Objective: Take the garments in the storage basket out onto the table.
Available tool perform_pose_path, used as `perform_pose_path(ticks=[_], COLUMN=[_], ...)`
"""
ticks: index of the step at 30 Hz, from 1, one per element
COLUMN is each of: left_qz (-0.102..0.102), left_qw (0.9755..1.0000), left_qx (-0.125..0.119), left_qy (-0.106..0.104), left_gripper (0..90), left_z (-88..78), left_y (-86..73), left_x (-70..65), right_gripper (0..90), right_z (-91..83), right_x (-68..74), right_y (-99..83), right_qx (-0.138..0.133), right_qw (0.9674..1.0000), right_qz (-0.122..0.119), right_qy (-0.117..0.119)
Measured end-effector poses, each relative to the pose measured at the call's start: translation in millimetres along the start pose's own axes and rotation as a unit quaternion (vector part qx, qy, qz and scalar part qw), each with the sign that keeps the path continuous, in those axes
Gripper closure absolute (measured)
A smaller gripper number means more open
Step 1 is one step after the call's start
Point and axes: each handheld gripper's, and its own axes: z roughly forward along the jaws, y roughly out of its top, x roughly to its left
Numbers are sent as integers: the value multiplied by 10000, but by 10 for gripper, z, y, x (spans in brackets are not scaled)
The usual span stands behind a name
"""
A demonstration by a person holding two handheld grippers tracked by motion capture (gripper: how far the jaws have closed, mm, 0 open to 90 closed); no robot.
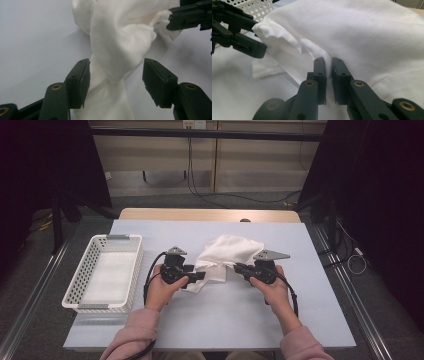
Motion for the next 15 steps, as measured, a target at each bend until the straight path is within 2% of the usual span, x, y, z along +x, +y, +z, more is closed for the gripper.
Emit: perform_pose_path(ticks=[2, 5, 6, 7, 9, 10, 11, 15], left_qz=[96, 109, -28, 11, -63, 39, -11, -25], left_qw=[9999, 9999, 9999, 9999, 9998, 9998, 9998, 9999], left_qx=[5, 53, -8, 14, 3, 35, 11, -51], left_qy=[39, 82, 114, 139, 168, 180, 213, 121], left_gripper=[362, 372, 385, 428, 468, 496, 522, 598], left_z=[9, 15, 29, 27, 39, 35, 44, 72], left_y=[-10, -19, -27, -28, -38, -35, -37, -34], left_x=[0, 7, 6, 16, 34, 60, 60, 48], right_gripper=[830, 830, 830, 830, 830, 830, 830, 830], right_z=[-5, -18, -23, -31, -42, -45, -55, -78], right_x=[-7, -10, -11, -10, -15, -17, -16, -24], right_y=[9, 26, 30, 35, 44, 45, 50, 62], right_qx=[-36, -92, -101, -120, -150, -171, -153, -240], right_qw=[10000, 10000, 9999, 9999, 9999, 9998, 9998, 9996], right_qz=[2, 27, 35, 50, 54, 46, 93, 126], right_qy=[7, 18, 13, 14, 27, -2, 41, 54])
